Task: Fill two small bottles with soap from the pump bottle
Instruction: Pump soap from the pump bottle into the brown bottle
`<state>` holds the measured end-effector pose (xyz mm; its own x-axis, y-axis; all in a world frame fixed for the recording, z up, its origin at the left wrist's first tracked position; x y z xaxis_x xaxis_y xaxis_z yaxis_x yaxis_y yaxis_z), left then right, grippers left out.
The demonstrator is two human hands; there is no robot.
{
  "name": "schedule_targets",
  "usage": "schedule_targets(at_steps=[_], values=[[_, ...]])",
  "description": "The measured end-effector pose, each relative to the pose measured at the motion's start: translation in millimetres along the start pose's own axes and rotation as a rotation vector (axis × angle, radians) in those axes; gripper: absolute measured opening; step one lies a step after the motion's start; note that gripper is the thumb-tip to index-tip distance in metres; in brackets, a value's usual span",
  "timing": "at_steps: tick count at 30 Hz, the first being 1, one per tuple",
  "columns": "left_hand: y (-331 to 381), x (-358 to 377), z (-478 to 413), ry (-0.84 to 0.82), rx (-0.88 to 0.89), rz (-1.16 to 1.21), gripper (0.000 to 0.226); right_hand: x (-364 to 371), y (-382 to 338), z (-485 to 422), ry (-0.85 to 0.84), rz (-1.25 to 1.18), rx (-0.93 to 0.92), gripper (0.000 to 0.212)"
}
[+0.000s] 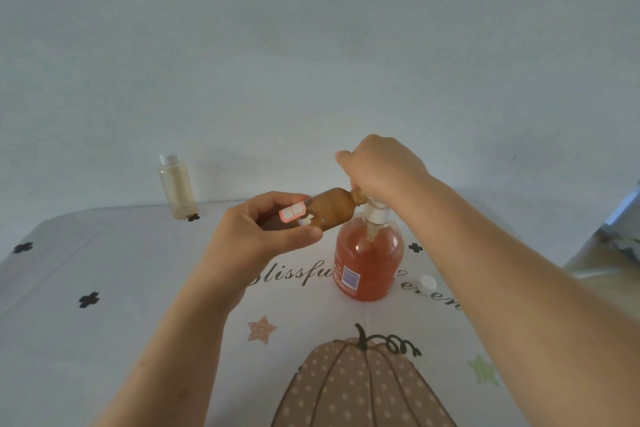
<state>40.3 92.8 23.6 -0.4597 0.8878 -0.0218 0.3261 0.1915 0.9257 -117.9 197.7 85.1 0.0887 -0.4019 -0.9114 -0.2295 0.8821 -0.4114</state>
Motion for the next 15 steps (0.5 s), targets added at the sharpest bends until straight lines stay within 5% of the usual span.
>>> schedule_targets(at_steps=[15], values=[[3.1, 4.2, 0.6, 0.043, 0.024, 0.025, 0.052, -9.6, -3.1, 0.7, -0.019, -0.017, 0.005, 0.041]])
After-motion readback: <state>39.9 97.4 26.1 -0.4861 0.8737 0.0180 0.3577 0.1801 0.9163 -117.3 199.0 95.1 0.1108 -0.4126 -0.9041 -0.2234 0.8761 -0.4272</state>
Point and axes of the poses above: each hand's wrist, its own z-axis away from the middle knuckle, its own x-axis out of the palm, y = z × x, the point moved 1 cm from there along -z, towards the middle knuckle, and after that the axes turned 15 degrees about x, right-handed, at the moved point
